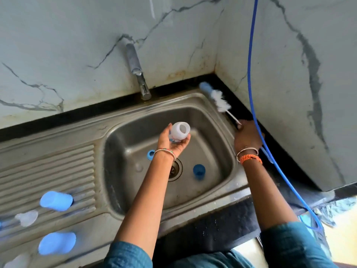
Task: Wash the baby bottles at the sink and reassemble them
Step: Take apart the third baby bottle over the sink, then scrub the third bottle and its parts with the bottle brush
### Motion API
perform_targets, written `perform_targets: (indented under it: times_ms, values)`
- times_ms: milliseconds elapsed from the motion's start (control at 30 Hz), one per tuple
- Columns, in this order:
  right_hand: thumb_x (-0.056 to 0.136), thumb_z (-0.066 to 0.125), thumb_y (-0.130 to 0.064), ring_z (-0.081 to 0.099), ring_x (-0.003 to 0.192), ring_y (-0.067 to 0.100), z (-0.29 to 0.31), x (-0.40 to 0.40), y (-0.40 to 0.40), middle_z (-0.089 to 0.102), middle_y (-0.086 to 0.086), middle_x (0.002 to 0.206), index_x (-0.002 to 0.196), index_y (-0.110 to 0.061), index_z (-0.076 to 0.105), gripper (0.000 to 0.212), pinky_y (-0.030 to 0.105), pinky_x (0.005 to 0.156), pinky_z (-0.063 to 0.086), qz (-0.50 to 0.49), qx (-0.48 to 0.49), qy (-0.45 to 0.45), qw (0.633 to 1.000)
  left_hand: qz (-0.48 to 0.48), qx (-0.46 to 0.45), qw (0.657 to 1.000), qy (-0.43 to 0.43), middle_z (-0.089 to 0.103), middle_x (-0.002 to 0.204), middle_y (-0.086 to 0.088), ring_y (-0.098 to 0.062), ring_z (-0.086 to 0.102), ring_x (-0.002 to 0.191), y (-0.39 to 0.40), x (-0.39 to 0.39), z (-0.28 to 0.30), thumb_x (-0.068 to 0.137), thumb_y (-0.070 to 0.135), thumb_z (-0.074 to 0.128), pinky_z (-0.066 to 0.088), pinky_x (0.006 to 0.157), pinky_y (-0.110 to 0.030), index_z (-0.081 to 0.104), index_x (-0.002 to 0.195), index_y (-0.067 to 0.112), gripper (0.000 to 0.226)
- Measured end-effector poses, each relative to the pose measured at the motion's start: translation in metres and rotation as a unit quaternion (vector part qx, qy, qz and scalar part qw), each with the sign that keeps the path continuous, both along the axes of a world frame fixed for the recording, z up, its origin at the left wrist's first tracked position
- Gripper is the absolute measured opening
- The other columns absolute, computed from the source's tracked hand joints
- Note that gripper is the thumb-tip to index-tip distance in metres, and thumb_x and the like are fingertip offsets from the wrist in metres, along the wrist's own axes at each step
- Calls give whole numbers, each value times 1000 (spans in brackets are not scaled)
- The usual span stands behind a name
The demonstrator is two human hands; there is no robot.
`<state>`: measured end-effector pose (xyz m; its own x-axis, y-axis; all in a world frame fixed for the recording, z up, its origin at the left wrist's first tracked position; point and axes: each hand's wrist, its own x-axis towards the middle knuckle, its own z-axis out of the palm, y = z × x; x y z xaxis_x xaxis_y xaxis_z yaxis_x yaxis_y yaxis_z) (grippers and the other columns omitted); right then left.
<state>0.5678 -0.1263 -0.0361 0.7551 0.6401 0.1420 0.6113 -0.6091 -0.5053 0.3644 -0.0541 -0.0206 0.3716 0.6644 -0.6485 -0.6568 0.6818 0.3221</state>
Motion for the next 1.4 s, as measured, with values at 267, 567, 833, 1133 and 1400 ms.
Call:
perform_targets:
  times_ms: [267,567,833,1133,1400]
  values:
    - [86,59,2,62,96,28,30,-70,18,71,10,97,103,-12,74,27,27,85,33,221,201,95,950,213,35,972,-96,58,95,-21,-34,58,83,10,-92,32,87,34,66,58,60,-45,54,96,-4,41]
    - [84,61,5,60,94,34,58,-106,31,69,8,90,98,-13,75,27,56,94,40,361,187,47,912,359,104,926,-49,55,96,-18,-29,57,85,-7,-195,53,89,35,62,57,54,-38,53,93,3,34]
    - [66,69,10,59,81,31,81,-128,31,70,1,79,91,-20,77,40,41,79,32,406,230,-217,857,380,102,901,182,50,116,-16,-31,58,95,-14,-211,50,85,26,68,55,64,-45,40,113,14,41]
    - [93,39,-5,21,34,4,102,-137,21,37,-5,47,81,-11,64,28,11,36,16,432,-266,481,715,281,245,925,80,54,118,-18,-29,57,99,-18,-204,57,97,22,48,58,64,-40,41,134,5,41]
    - [91,50,-53,57,84,21,102,-126,13,57,-2,89,100,-21,54,34,31,73,43,511,-188,-75,835,364,198,906,82,56,100,-16,-29,60,89,-17,-205,48,94,19,56,58,53,-42,45,128,3,40]
